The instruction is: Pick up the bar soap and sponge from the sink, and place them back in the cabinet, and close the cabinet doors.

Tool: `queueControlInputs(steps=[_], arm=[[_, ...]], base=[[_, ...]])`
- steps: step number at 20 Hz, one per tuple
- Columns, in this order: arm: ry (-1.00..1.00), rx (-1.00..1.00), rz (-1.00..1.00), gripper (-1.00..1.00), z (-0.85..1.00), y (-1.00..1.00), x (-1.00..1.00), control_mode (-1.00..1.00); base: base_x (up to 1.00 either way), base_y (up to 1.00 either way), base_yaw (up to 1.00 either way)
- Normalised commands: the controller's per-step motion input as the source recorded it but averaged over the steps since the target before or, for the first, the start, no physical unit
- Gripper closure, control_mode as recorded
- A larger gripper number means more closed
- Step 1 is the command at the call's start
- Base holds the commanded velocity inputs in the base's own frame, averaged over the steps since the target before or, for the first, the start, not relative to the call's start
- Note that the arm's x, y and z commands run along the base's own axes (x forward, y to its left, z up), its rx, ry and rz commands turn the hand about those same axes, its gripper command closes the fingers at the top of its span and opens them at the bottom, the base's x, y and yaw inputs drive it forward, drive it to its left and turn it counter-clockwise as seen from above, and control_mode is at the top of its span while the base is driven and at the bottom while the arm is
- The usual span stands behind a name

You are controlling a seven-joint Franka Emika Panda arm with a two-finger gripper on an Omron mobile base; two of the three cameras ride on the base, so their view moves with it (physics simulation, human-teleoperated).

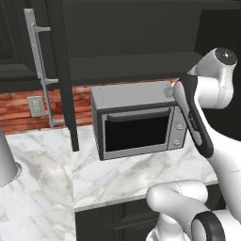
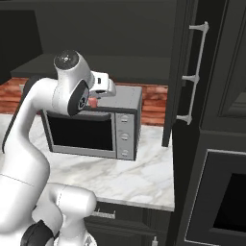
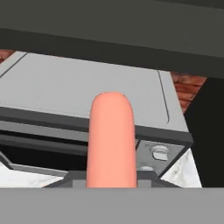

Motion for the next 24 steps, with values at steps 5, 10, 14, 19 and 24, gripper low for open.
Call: queueControlInputs(steps=[5,10,14,19,24], arm=[[-0.24,0.0,0.0,1.0,0.45,0.0,0.0,-1.0],[-0.18,0.0,0.0,1.0,0.49,0.0,0.0,-1.0],[-0.06,0.0,0.0,1.0,0.43,0.0,0.04,-1.0],[0.0,0.0,0.0,1.0,0.23,0.0,0.3,-1.0],[0.0,0.0,0.0,1.0,0.09,0.0,0.53,-1.0]], base=[[0.0,0.0,0.0],[0.0,0.0,0.0],[0.0,0.0,0.0],[0.0,0.0,0.0],[0.0,0.0,0.0]])
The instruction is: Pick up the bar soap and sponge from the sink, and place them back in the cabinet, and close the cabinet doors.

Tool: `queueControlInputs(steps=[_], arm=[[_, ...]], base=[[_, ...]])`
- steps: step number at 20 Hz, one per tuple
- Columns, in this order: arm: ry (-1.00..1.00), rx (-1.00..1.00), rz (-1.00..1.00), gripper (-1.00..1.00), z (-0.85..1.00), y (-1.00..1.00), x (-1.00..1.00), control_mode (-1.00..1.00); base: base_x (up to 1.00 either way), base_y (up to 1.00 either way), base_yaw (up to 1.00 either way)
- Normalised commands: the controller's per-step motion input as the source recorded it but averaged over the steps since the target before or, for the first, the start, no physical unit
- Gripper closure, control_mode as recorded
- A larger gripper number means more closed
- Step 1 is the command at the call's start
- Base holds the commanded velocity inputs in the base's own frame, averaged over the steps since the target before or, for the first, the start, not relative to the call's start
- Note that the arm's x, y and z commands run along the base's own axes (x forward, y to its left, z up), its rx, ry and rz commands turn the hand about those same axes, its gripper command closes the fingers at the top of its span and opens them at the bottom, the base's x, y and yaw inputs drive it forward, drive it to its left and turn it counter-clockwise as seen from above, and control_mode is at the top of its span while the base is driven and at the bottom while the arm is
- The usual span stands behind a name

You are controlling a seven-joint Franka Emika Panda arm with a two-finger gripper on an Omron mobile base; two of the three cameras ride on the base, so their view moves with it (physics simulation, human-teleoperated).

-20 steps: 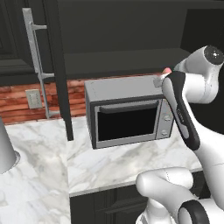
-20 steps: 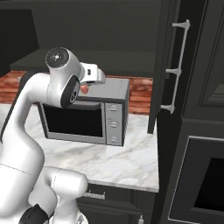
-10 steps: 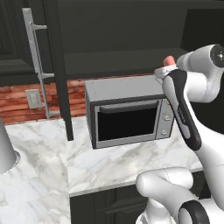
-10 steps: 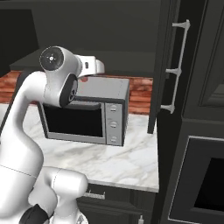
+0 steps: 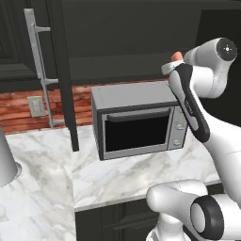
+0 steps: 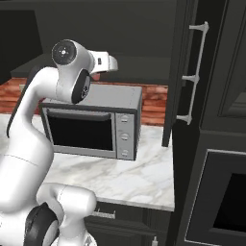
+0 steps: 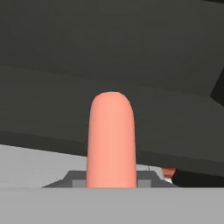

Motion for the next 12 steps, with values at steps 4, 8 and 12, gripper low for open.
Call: queueControlInputs(steps=[4,8,12], arm=[[0.0,0.0,0.0,1.0,0.01,0.0,0.55,-1.0],[0.01,0.0,0.0,1.0,0.0,0.0,0.57,-1.0],[0.03,0.0,0.0,1.0,0.0,0.0,0.54,-1.0]], base=[[0.0,0.0,0.0],[0.0,0.0,0.0],[0.0,0.0,0.0]])
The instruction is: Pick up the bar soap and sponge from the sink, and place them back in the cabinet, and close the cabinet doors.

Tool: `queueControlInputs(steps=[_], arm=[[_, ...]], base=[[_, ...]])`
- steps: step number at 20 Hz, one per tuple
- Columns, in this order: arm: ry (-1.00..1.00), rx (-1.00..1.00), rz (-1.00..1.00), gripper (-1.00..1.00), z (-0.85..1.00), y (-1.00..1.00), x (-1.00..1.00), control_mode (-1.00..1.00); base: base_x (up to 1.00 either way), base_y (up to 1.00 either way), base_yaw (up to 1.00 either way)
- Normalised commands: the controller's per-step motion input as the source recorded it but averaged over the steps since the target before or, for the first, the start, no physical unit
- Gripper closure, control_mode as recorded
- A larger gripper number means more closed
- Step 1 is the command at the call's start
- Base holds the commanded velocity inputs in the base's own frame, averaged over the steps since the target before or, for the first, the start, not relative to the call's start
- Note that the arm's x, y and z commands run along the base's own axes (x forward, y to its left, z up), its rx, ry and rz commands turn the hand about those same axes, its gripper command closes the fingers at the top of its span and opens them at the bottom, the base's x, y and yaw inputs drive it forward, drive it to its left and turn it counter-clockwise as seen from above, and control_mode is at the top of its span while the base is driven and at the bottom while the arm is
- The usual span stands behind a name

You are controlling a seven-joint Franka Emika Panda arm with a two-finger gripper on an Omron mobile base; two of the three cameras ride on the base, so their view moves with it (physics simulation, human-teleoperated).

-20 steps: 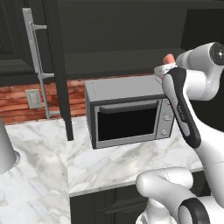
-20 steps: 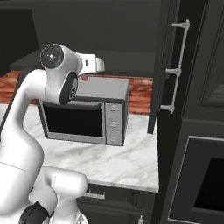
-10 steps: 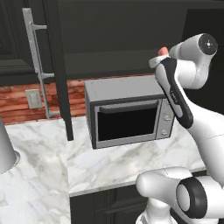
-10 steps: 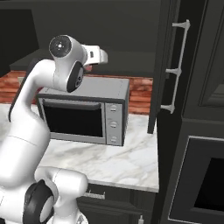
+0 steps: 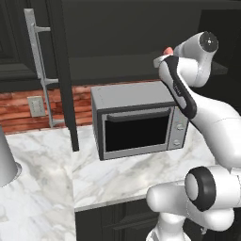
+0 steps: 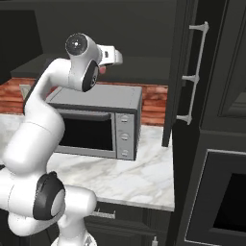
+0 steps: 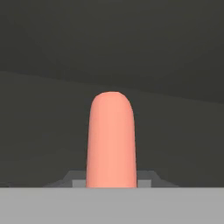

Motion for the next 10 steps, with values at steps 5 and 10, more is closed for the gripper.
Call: queueControlInputs(steps=[5,10], arm=[[0.09,0.0,0.0,1.0,0.0,0.0,0.52,-1.0],[0.06,0.0,0.0,1.0,-0.01,-0.02,0.46,-1.0]], base=[[0.0,0.0,0.0],[0.0,0.0,0.0]])
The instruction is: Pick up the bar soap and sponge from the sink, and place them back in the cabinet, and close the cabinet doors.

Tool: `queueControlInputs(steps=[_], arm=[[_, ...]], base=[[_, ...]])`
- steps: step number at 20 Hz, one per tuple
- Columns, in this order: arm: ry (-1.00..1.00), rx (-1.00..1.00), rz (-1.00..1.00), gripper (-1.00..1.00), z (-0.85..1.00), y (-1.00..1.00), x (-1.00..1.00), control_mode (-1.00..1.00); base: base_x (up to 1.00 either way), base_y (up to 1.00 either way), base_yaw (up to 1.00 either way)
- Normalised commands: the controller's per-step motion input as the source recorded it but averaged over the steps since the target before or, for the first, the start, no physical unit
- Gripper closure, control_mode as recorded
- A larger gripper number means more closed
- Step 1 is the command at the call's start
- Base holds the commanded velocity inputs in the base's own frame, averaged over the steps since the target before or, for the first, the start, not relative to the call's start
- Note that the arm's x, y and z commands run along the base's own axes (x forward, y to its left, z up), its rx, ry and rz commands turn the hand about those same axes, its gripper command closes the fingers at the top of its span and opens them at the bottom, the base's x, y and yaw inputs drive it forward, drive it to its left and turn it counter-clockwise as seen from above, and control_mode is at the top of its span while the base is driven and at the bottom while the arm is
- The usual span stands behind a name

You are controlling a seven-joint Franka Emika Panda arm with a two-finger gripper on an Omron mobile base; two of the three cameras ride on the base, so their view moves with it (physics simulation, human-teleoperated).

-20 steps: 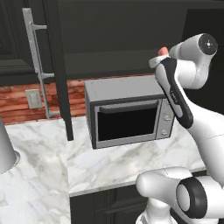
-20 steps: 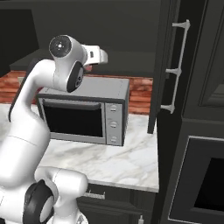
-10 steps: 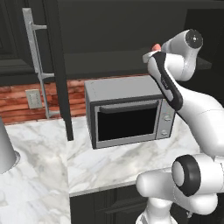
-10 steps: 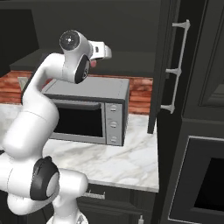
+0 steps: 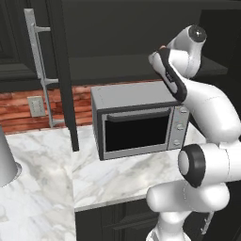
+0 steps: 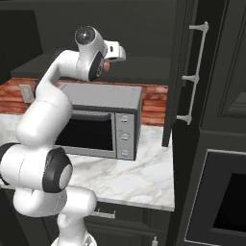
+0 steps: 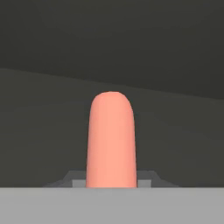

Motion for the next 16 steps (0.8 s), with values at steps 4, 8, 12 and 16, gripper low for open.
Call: queueControlInputs(steps=[4,8,12,16], arm=[[0.01,0.0,0.02,1.0,-0.05,-0.08,0.42,-1.0],[0.0,0.0,0.04,1.0,-0.16,-0.09,0.36,-1.0],[0.0,0.0,0.05,1.0,-0.25,-0.05,0.27,-1.0],[0.0,0.0,0.05,1.0,-0.23,-0.03,0.25,-1.0]], base=[[0.0,0.0,0.0],[0.0,0.0,0.0],[0.0,0.0,0.0],[0.0,0.0,0.0]])
